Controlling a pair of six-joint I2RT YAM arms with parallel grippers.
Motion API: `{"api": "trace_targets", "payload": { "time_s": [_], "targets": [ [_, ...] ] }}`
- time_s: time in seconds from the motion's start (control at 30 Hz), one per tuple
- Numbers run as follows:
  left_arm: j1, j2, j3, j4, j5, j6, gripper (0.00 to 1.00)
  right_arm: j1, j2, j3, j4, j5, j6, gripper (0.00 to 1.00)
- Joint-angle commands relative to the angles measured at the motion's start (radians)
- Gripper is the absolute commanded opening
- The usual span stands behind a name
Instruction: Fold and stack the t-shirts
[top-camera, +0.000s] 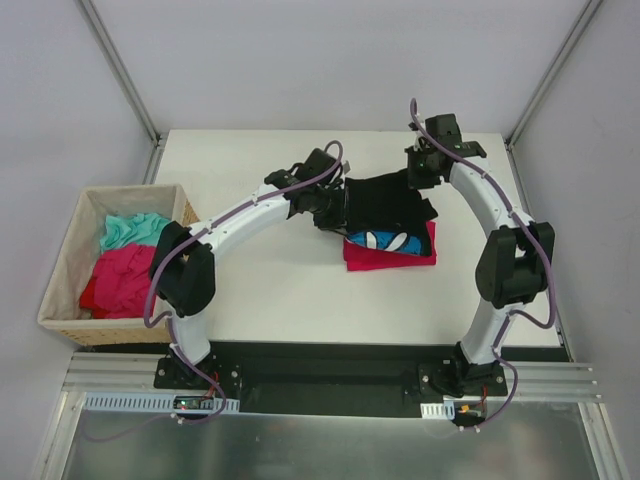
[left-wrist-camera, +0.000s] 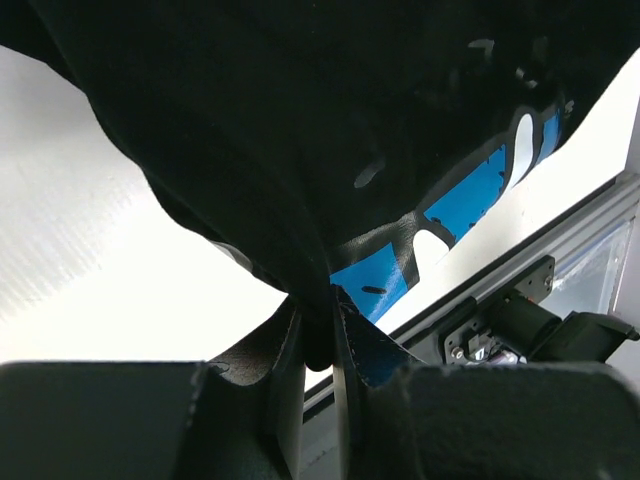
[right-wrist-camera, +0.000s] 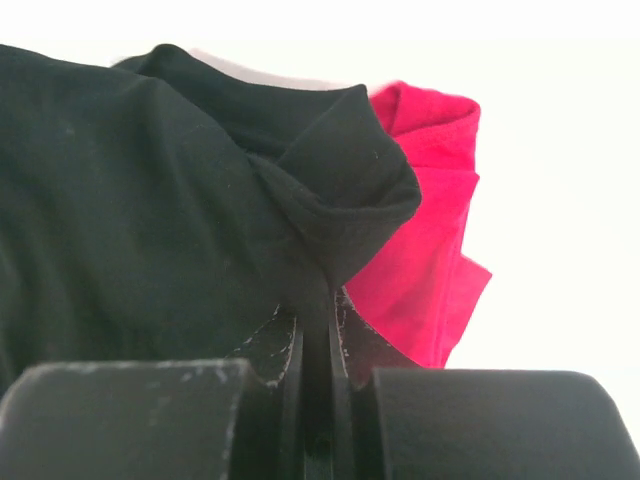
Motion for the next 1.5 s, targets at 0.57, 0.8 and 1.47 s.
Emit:
{"api": "trace_targets", "payload": {
  "time_s": [0.57,0.8,1.47],
  "targets": [
    [-0.033,0.063,-0.005,-0.002,0.018,-0.001,0.12,-0.108,0.116,0.002,0.070,-0.033,0.047,0.01],
    [-0.035,0.077,-0.028,0.005,0.013,0.018,0.12,-0.144,0.108,0.031,0.072,-0.028,0.067,0.01],
    [-0.035,0.123,0.087,-0.005,-0.005,0.050,0.12,-0.196,0.102,0.114,0.046,-0.004,0.072,0.01]
  ]
}}
